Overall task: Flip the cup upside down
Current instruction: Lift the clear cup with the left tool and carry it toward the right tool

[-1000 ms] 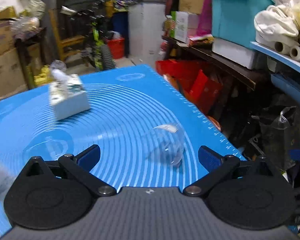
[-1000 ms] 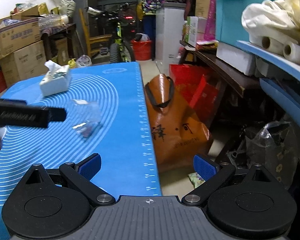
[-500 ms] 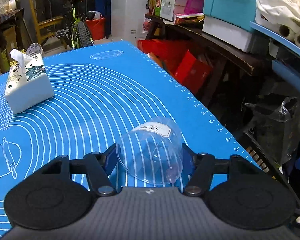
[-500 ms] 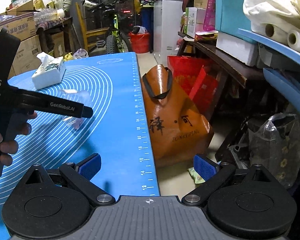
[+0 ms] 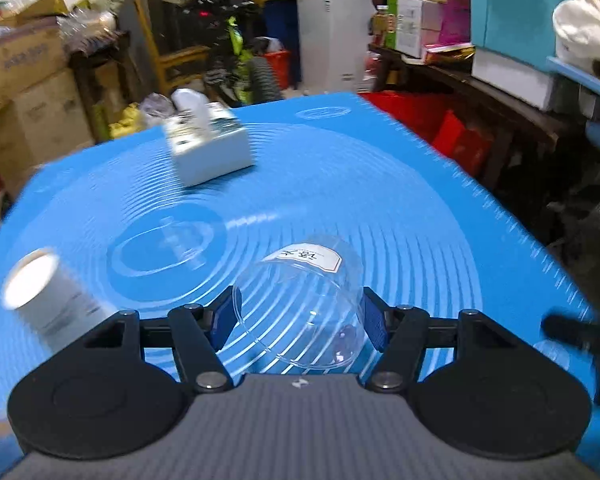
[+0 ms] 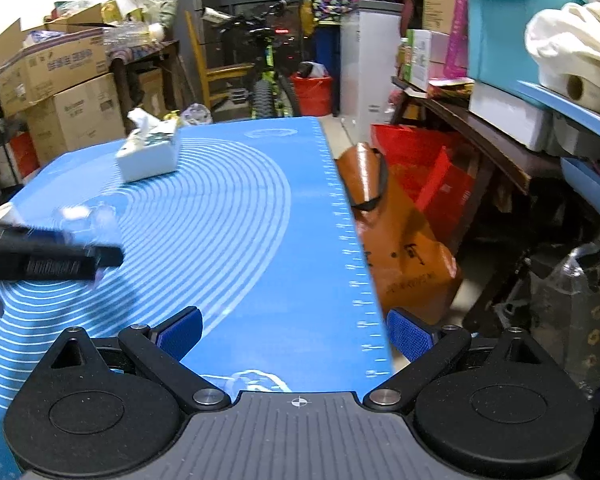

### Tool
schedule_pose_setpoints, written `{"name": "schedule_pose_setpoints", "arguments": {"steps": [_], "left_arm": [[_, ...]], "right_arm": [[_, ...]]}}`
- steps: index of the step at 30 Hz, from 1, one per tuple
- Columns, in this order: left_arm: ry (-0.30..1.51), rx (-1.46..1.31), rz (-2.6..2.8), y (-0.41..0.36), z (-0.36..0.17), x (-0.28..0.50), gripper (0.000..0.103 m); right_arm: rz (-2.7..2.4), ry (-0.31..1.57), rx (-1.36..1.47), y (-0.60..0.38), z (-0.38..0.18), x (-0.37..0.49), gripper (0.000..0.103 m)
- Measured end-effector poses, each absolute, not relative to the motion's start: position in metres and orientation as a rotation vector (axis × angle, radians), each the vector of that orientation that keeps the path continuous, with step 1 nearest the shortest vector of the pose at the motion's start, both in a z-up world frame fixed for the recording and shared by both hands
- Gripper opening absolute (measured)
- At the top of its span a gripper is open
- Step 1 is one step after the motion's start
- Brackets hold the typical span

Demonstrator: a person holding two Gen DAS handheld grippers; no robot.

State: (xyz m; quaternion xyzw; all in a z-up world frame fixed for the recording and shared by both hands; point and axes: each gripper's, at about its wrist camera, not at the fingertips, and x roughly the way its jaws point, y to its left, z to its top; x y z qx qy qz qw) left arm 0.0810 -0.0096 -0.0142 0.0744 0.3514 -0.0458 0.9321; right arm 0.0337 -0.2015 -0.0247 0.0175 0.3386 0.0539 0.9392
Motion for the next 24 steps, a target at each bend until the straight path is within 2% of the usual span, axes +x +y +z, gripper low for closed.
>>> {"name": "schedule_pose_setpoints", "arguments": {"steps": [7, 13, 15, 16, 18, 20, 24], "left_arm": [[0.781, 0.027, -0.008, 0.011, -0.027, 0.062, 0.065], [0.75, 0.053, 0.015, 0.009, -0.039, 0.054, 0.066], [0.761, 0.033, 0.01, 0.01, -0.041, 0.053, 0.071], [0.767, 0.018, 0.013, 0.012, -0.043, 0.052, 0.078], [0.749, 0.011, 0.023, 0.012, -0.042, 0.049, 0.083], [0.735, 0.029, 0.024, 0.014, -0.042, 0.045, 0.093], [0.741, 0.046, 0.012, 0.014, -0.041, 0.045, 0.094]], "right_arm": [[0.147, 0.695, 0.021, -0.177, -0.02, 0.028, 0.098], [0.152, 0.699, 0.006, -0.166, -0.017, 0.023, 0.098], [0.152, 0.703, -0.002, -0.163, -0.017, 0.021, 0.098], [0.153, 0.705, -0.003, -0.163, -0.016, 0.021, 0.098], [0.154, 0.707, -0.005, -0.162, -0.015, 0.02, 0.098], [0.155, 0.705, -0.008, -0.162, -0.014, 0.02, 0.098], [0.158, 0.702, -0.014, -0.16, -0.012, 0.017, 0.098]]}}
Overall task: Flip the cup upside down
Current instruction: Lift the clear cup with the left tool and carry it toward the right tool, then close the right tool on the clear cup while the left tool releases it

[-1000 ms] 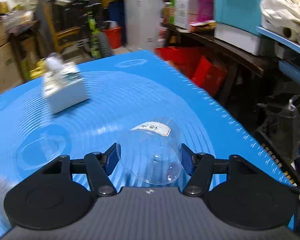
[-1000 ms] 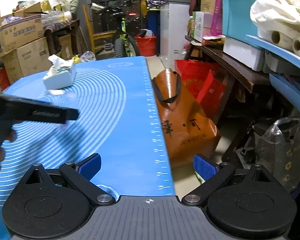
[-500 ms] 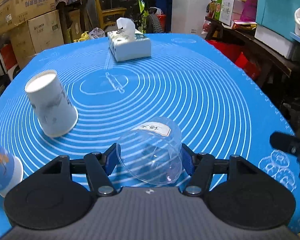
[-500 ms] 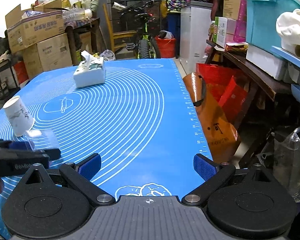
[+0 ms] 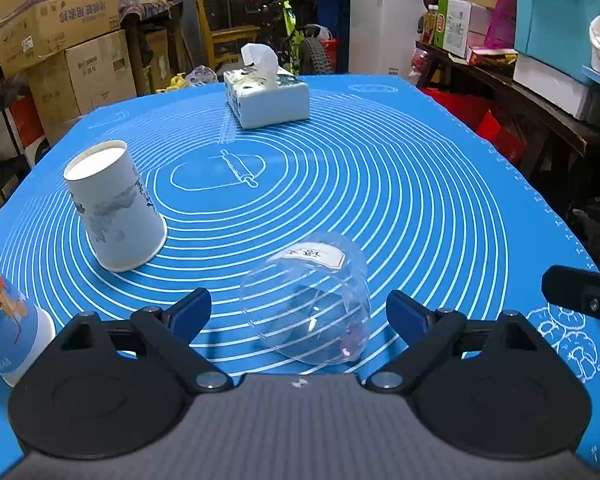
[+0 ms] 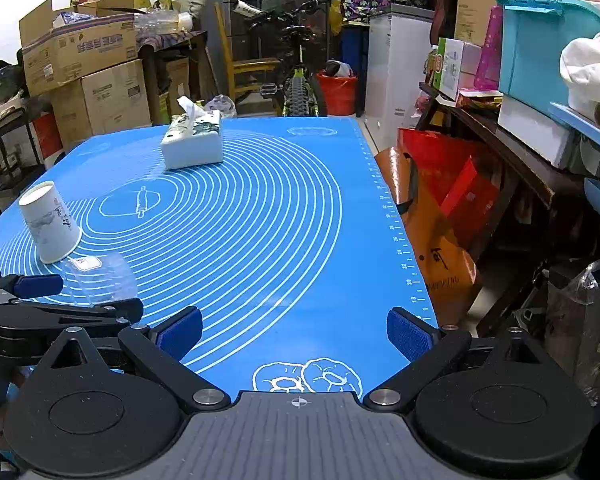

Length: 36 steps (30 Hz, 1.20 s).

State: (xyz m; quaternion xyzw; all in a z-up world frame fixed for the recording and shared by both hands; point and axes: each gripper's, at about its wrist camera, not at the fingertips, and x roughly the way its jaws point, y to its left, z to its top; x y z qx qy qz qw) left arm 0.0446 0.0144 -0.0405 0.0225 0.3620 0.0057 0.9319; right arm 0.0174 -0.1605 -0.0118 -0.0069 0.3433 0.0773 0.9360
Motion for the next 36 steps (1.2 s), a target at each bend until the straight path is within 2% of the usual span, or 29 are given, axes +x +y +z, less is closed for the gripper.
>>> {"name": "schedule_pose_setpoints", "arguments": {"steps": [5, 22, 32, 36], "left_arm": [[0.751, 0.015, -0.015, 0.02, -0.04, 0.042, 0.1], [0.703, -0.088, -0.038, 0.083, 0.013, 0.006, 0.103], [0.717, -0.02, 0.081, 0.122, 0.013, -0.003, 0.103], [0.695, -0.017, 0.079, 0.13, 0.016, -0.004, 0.103]], "right_arm": [[0.164, 0.697, -0.02, -0.157, -0.009, 0.015, 0.098], [0.279, 0.726, 0.019, -0.124, 0.028, 0.031, 0.101], [0.366, 0.912, 0.082, -0.076, 0.025, 0.079, 0.1], [0.39, 0.995, 0.164, -0.065, 0.016, 0.095, 0.097]]}}
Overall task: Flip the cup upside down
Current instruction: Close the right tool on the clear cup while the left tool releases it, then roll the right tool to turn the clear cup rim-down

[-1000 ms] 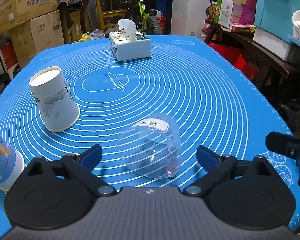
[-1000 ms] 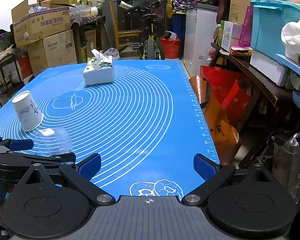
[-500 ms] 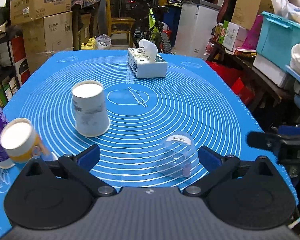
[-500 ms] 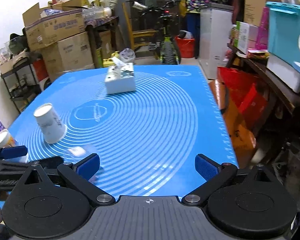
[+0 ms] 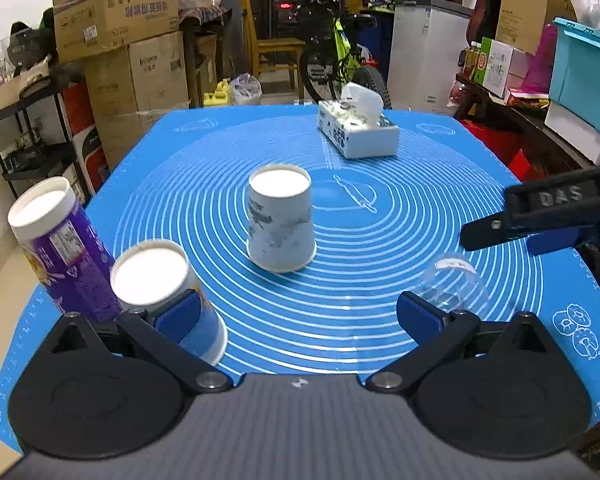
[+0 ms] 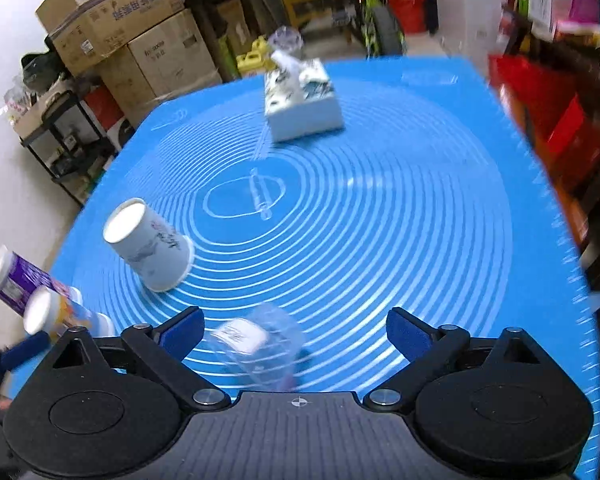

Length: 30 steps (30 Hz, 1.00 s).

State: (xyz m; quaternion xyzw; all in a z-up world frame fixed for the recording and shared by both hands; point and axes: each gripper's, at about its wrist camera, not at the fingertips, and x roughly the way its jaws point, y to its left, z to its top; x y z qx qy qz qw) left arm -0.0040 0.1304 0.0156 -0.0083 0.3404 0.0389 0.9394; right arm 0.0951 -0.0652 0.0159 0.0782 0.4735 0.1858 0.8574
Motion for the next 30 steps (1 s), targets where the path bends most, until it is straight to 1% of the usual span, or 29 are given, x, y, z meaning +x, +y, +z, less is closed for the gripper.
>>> {"name": "schedule_pose_setpoints", "arguments": {"steps": [6, 8, 10, 12, 15, 17, 18, 26, 30], "left_arm": [[0.66, 0.012, 0.07, 0.132, 0.016, -0.003, 0.103], [0.666, -0.003, 0.075, 0.135, 0.014, 0.0, 0.103], [0.672, -0.022, 0.077, 0.138, 0.012, 0.002, 0.103], [0.669, -0.026, 0.077, 0.139, 0.011, 0.002, 0.103], [0.669, -0.018, 0.078, 0.139, 0.01, 0.002, 0.103], [0.669, -0.019, 0.078, 0.14, 0.01, 0.002, 0.103], [0.669, -0.02, 0.078, 0.14, 0.01, 0.002, 0.103], [0.673, -0.03, 0.079, 0.142, 0.008, 0.001, 0.103], [0.673, -0.034, 0.076, 0.142, 0.009, 0.001, 0.103]], "right_arm": [[0.375, 1.063, 0.206, -0.049, 0.007, 0.112, 0.097], [0.357, 1.099, 0.214, -0.045, 0.0, 0.118, 0.095], [0.345, 1.145, 0.236, -0.044, -0.008, 0.123, 0.089], [0.339, 1.187, 0.256, -0.041, -0.017, 0.128, 0.084], [0.342, 1.225, 0.285, -0.039, -0.026, 0.13, 0.082], [0.348, 1.221, 0.298, -0.038, -0.026, 0.128, 0.074], [0.364, 1.222, 0.31, -0.037, -0.025, 0.127, 0.066], [0.378, 1.198, 0.324, -0.039, -0.023, 0.118, 0.064], [0.38, 1.175, 0.338, -0.046, -0.02, 0.121, 0.06]]}}
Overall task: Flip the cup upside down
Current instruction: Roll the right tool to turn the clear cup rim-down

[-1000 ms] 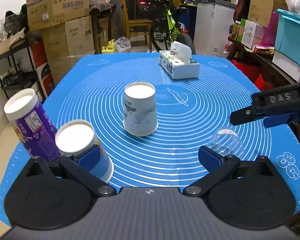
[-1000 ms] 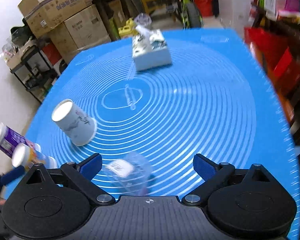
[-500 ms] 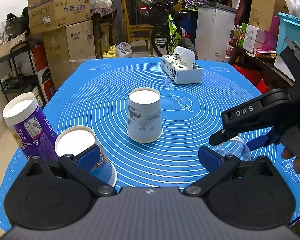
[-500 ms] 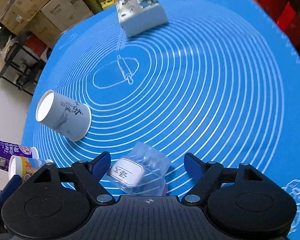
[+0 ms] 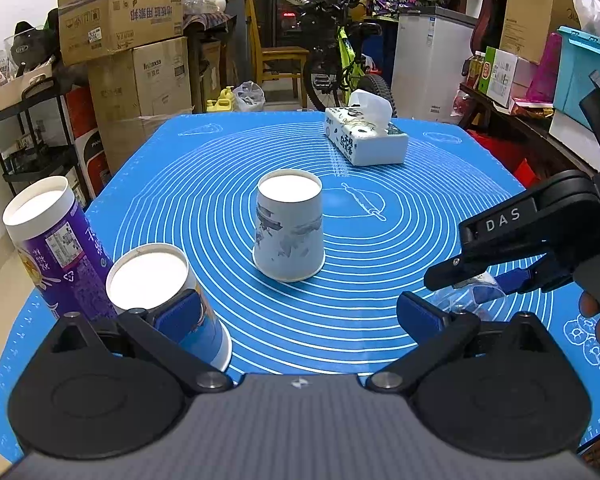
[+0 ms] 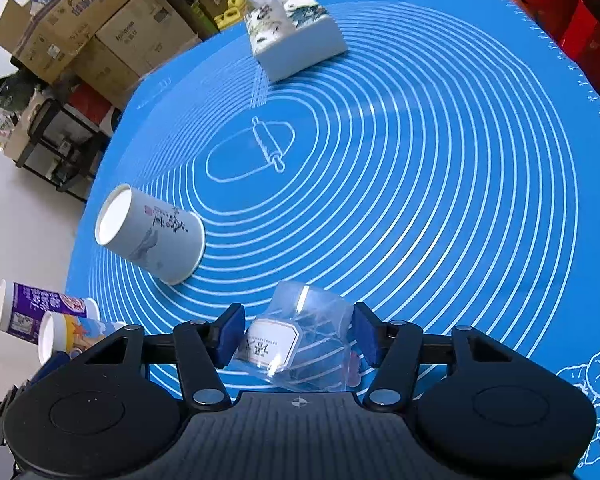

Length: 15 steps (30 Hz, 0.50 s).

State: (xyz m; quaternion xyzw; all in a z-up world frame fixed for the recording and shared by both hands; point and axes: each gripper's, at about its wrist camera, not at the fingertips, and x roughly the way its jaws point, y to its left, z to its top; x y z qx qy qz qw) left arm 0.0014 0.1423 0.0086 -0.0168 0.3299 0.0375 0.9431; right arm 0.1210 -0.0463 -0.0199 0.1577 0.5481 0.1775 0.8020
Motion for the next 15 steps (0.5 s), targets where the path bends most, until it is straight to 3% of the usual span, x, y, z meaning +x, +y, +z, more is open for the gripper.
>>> {"name": "schedule_pose_setpoints", "arguments": {"steps": [8, 15], "left_arm": [[0.674, -0.04, 0.076, 0.138, 0.009, 0.004, 0.103], [0.68, -0.05, 0.078, 0.134, 0.008, 0.008, 0.103]], "right_arm": [[0.384, 1.127, 0.452, -0.068, -0.028, 0.132, 0.055], [0.39, 0.986, 0.388, -0.071, -0.019, 0.129, 0.049]]}}
